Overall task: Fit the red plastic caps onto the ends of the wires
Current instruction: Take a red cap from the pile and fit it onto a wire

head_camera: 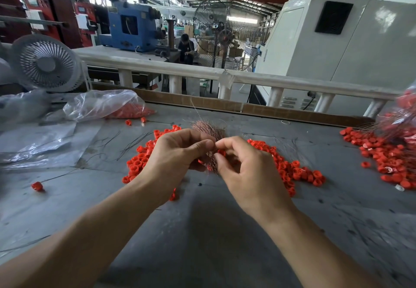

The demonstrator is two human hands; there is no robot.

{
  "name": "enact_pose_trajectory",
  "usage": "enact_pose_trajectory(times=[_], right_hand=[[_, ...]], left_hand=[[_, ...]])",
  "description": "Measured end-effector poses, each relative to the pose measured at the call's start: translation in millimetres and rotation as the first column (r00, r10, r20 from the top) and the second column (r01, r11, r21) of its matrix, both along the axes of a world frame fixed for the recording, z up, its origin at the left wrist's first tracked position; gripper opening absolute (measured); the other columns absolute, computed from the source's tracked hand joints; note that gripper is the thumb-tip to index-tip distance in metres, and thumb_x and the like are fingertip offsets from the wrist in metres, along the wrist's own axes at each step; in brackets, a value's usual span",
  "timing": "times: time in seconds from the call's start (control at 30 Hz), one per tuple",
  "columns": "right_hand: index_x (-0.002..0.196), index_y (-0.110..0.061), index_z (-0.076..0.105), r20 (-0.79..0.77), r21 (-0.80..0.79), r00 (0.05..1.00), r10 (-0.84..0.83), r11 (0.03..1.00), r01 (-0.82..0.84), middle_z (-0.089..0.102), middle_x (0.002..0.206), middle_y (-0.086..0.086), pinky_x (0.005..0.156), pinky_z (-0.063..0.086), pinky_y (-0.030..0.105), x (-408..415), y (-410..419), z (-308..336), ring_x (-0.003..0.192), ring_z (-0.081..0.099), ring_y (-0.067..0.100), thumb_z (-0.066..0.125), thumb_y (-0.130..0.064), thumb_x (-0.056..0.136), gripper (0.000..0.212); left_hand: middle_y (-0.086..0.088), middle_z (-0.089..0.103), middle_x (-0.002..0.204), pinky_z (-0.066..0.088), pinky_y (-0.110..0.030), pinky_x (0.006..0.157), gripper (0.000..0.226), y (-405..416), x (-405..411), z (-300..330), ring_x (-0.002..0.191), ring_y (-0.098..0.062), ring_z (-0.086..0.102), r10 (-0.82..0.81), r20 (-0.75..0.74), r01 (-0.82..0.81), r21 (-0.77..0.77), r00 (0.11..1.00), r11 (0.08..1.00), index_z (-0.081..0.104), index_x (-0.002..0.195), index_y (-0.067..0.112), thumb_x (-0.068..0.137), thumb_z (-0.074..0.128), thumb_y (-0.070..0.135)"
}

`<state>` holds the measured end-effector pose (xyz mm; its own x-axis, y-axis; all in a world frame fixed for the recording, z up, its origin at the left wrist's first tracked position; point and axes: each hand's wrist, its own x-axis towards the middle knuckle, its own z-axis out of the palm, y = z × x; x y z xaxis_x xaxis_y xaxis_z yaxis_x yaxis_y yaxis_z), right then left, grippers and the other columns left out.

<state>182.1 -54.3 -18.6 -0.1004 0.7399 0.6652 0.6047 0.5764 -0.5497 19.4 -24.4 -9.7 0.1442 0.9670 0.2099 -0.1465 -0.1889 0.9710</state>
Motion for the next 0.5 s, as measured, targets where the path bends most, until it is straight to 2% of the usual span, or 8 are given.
enact_pose_trajectory(times=[0.13, 0.23, 0.33, 0.5], right_hand=[[0.104, -0.022, 0.072, 0.018, 0.006, 1.000, -0.001, 1.000, 0.001, 0.066, 0.085, -0.020, 0.070, 0.043, 0.001, 1.7, 1.5, -0.3, 0.081, 0.064, -0.010, 0.073, -0.012, 0.092, 0.016], [0.102, -0.021, 0.073, 0.062, 0.040, 0.997, -0.035, 0.999, 0.033, 0.064, 0.091, -0.016, 0.077, 0.042, 0.003, 2.4, 2.6, 1.4, 0.088, 0.061, -0.004, 0.075, -0.012, 0.090, 0.015], [0.100, -0.023, 0.074, 0.048, 0.028, 0.998, -0.032, 0.999, 0.030, 0.063, 0.094, -0.015, 0.078, 0.042, 0.005, 2.6, 1.8, 2.7, 0.091, 0.062, 0.001, 0.075, -0.012, 0.089, 0.015], [0.097, -0.025, 0.074, 0.006, 0.013, 1.000, -0.005, 1.000, 0.005, 0.065, 0.091, -0.016, 0.077, 0.042, 0.004, 2.2, -0.1, 4.1, 0.091, 0.062, 0.000, 0.076, -0.011, 0.088, 0.017]], left_hand=[[-0.011, 0.070, 0.078, 0.055, -0.025, 0.060, 0.004, 0.2, 0.2, 0.7, 0.069, -0.018, 0.063, 0.014, 0.019, -0.014, -0.002, 1.000, 1.000, 0.073, 0.092, 0.003, 0.091, 0.069, 0.005], [-0.010, 0.069, 0.076, 0.055, -0.024, 0.058, 0.005, -0.3, -0.5, 1.5, 0.066, -0.017, 0.063, 0.025, 0.035, -0.025, 0.005, 0.999, 1.000, 0.072, 0.094, 0.002, 0.090, 0.069, 0.005], [-0.010, 0.068, 0.075, 0.054, -0.025, 0.058, 0.011, -0.4, 0.3, 2.1, 0.064, -0.017, 0.061, 0.036, 0.055, -0.037, 0.015, 0.998, 0.999, 0.068, 0.099, -0.005, 0.091, 0.068, 0.002], [-0.010, 0.066, 0.073, 0.053, -0.025, 0.058, 0.010, -1.7, 1.1, 2.4, 0.062, -0.017, 0.060, 0.045, 0.065, -0.045, 0.011, 0.997, 0.999, 0.067, 0.098, -0.005, 0.091, 0.068, 0.002]])
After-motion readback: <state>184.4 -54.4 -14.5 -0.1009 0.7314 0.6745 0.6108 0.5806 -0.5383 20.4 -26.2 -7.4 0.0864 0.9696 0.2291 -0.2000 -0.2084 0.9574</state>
